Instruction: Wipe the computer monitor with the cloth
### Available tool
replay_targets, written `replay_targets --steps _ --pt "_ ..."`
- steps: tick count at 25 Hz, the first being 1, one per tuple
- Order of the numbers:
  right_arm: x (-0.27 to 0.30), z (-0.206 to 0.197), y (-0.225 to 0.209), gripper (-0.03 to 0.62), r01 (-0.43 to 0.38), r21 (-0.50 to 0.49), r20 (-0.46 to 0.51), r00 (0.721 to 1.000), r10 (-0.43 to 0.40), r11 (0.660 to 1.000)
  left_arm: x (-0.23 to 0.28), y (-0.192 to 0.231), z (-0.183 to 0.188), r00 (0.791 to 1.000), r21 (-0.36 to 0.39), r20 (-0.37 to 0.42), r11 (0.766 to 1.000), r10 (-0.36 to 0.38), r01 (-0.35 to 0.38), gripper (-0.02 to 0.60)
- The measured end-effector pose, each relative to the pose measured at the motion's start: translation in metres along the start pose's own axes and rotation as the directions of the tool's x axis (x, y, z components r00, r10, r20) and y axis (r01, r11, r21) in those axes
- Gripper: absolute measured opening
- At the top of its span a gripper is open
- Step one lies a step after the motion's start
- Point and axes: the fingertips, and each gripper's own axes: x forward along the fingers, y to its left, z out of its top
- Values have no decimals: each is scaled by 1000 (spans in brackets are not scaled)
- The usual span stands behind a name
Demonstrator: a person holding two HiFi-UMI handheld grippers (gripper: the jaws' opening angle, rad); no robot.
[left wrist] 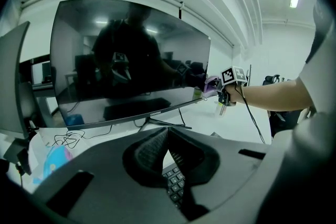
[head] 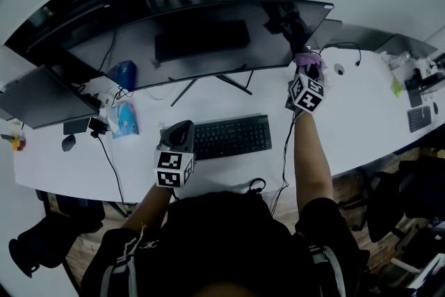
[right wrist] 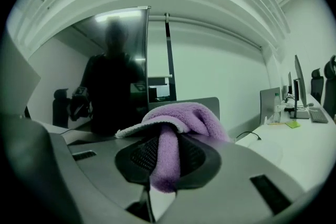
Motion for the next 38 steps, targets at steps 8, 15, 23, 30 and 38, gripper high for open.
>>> replay_targets --steps 8,15,23,30,38 --pt "-14 49 4 83 -28 -55 62 998 32 998 -11 5 13 998 -17 64 1000 21 -20 14" --pt "-28 99 7 83 -30 -83 142 989 42 996 -20 1 18 996 -17 89 1000 19 -18 14" --pt "-45 146 13 83 -41 -78 208 977 57 996 -33 8 21 992 -33 116 999 42 -38 14" --pt "-58 174 20 83 -47 -101 251 965 71 994 -48 14 19 988 -49 139 997 65 -59 14" --pt "-73 209 31 84 -67 -133 305 947 105 989 -63 17 17 983 -62 162 995 87 -77 14"
